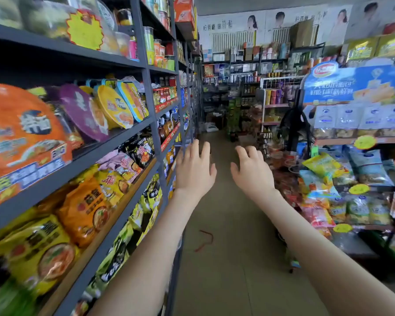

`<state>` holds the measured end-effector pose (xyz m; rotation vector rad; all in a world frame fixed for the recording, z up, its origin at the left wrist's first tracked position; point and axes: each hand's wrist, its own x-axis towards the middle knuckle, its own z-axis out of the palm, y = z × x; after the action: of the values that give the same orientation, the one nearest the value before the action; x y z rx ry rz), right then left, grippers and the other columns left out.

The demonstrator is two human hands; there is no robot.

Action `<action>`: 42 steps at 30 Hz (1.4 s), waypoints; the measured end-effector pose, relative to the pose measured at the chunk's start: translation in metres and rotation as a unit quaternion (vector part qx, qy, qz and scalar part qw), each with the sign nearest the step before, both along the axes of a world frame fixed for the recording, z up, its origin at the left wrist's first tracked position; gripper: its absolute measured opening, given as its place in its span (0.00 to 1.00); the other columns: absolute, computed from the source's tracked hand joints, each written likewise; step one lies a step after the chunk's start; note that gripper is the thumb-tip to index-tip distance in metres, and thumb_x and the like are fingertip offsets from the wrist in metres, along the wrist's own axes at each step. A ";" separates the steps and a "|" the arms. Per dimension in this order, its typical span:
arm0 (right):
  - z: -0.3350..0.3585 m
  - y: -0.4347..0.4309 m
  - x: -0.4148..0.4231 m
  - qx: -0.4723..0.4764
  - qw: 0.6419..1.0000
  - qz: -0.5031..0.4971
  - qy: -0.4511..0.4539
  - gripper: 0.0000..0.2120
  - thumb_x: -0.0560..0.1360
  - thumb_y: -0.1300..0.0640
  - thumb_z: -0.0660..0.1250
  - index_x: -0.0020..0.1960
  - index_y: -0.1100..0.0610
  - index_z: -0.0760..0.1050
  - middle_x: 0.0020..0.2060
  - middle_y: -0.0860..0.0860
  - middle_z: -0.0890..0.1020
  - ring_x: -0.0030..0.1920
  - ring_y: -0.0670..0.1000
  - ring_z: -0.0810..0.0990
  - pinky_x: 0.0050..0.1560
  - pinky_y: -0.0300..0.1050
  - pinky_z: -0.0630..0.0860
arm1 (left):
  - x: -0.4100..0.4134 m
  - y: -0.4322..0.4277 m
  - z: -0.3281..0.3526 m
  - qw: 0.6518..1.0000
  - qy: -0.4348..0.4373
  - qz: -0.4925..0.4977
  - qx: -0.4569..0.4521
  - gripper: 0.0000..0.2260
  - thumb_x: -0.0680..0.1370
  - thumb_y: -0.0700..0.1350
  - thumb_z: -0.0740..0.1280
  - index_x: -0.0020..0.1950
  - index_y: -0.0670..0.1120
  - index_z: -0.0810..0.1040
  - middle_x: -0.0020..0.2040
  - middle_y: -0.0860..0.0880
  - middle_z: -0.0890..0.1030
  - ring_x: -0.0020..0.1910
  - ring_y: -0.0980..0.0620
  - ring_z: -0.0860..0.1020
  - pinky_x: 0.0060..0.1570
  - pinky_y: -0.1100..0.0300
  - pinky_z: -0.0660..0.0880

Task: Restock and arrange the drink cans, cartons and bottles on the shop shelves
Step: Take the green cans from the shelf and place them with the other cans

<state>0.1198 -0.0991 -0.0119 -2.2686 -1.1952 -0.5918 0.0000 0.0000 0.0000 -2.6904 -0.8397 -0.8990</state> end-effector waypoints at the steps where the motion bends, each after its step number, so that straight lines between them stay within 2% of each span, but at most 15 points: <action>1: -0.002 0.018 0.010 -0.003 1.000 -0.003 0.008 0.23 0.80 0.53 0.59 0.73 0.59 0.63 0.64 0.58 0.69 0.64 0.59 0.67 0.54 0.55 0.74 | 0.013 0.018 -0.003 1.000 0.010 0.002 -0.010 0.26 0.80 0.50 0.62 0.75 0.43 0.62 0.74 0.39 0.64 0.71 0.38 0.66 0.70 0.45 0.63; 6: 0.005 0.116 0.090 0.010 0.998 -0.024 0.052 0.24 0.80 0.53 0.59 0.74 0.59 0.62 0.66 0.57 0.69 0.65 0.58 0.67 0.53 0.54 0.73 | 0.098 0.113 0.003 0.999 0.012 -0.001 -0.031 0.25 0.80 0.51 0.60 0.74 0.43 0.62 0.74 0.40 0.63 0.70 0.40 0.66 0.66 0.48 0.65; 12: 0.007 0.218 0.213 0.042 0.998 -0.037 0.020 0.25 0.80 0.54 0.60 0.75 0.59 0.62 0.66 0.58 0.69 0.65 0.59 0.67 0.52 0.53 0.73 | 0.214 0.221 0.006 0.999 -0.012 -0.009 -0.038 0.25 0.81 0.51 0.59 0.76 0.43 0.60 0.76 0.40 0.61 0.72 0.41 0.65 0.67 0.49 0.65; 21: 0.017 0.402 0.457 0.080 0.997 0.009 0.009 0.23 0.80 0.54 0.61 0.73 0.60 0.65 0.66 0.59 0.70 0.65 0.60 0.67 0.55 0.54 0.73 | 0.436 0.402 0.020 0.998 -0.030 0.036 -0.030 0.25 0.82 0.50 0.58 0.77 0.43 0.58 0.76 0.40 0.60 0.73 0.40 0.64 0.68 0.50 0.64; 26: 0.035 0.530 0.586 0.097 0.995 0.032 0.010 0.22 0.79 0.55 0.62 0.71 0.62 0.67 0.64 0.61 0.72 0.63 0.61 0.69 0.53 0.56 0.75 | 0.551 0.519 0.038 0.997 -0.014 0.073 -0.019 0.26 0.82 0.51 0.57 0.78 0.44 0.56 0.77 0.41 0.58 0.74 0.41 0.62 0.70 0.50 0.62; 30: 0.029 0.641 0.682 0.119 0.991 0.060 -0.004 0.22 0.78 0.57 0.65 0.70 0.62 0.70 0.60 0.62 0.74 0.58 0.63 0.72 0.48 0.59 0.77 | 0.640 0.622 0.035 0.996 -0.010 0.094 0.004 0.25 0.82 0.50 0.58 0.76 0.42 0.60 0.76 0.39 0.61 0.72 0.40 0.65 0.68 0.49 0.65; 35: 0.030 0.769 0.803 0.140 0.987 0.069 -0.026 0.21 0.79 0.53 0.64 0.69 0.61 0.71 0.61 0.63 0.74 0.60 0.64 0.72 0.49 0.59 0.76 | 0.763 0.750 0.040 0.996 0.011 0.083 0.022 0.25 0.82 0.51 0.58 0.77 0.44 0.57 0.77 0.41 0.58 0.74 0.41 0.63 0.70 0.49 0.63; 42: 0.059 0.927 0.996 0.112 0.990 0.054 -0.067 0.23 0.77 0.54 0.66 0.69 0.61 0.70 0.59 0.62 0.75 0.59 0.63 0.73 0.49 0.56 0.77 | 0.972 0.916 0.070 0.998 0.013 0.052 0.027 0.26 0.82 0.51 0.57 0.78 0.45 0.56 0.78 0.42 0.57 0.74 0.41 0.62 0.71 0.49 0.61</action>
<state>1.1160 0.8275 0.0471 -1.9892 -1.2392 -0.8045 0.9722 0.9162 0.0695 -2.5808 -0.9262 -0.8485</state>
